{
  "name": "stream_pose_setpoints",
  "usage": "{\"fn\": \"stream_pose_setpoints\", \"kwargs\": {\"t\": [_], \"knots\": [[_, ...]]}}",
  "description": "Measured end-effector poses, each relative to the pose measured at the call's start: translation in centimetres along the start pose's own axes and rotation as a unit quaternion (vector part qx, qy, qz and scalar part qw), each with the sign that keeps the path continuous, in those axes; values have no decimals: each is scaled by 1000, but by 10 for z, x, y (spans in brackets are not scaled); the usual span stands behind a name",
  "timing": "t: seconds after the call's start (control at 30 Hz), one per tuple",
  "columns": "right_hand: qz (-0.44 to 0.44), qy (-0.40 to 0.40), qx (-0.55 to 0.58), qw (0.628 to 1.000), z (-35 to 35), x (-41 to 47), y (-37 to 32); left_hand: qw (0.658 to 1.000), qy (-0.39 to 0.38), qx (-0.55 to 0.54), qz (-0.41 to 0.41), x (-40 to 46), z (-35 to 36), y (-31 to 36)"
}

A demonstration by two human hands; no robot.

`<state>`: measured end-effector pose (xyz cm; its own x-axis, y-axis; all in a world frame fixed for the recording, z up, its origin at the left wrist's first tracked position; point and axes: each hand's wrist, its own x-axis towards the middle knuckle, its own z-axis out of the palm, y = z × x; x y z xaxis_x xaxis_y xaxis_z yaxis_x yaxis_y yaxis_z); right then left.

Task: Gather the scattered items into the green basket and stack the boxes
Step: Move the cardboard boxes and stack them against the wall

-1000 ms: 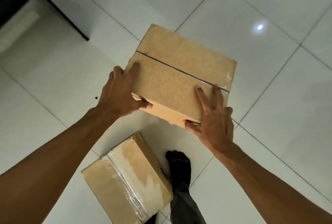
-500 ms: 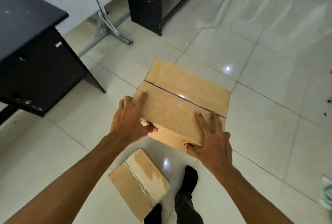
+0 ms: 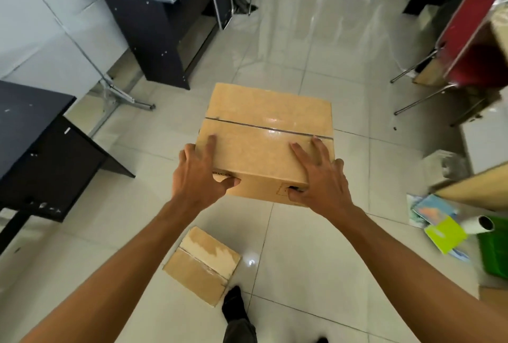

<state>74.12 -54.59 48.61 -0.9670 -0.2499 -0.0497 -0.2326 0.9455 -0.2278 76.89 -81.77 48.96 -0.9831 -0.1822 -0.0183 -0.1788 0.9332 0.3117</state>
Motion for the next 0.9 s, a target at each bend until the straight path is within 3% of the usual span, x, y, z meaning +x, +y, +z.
{"fn": "stream_pose_setpoints", "kwargs": {"t": [0.57,0.73,0.9], "knots": [[198,84,-7,977,-123,-271,279,971,-3,-38,236,-139,44,353],[293,133,-15,947,-152,-353,350,943,-24,-44,329,-168,63,467],[403,183,-7,897,-172,-434,420,894,-45,-61,441,-200,89,591]]}}
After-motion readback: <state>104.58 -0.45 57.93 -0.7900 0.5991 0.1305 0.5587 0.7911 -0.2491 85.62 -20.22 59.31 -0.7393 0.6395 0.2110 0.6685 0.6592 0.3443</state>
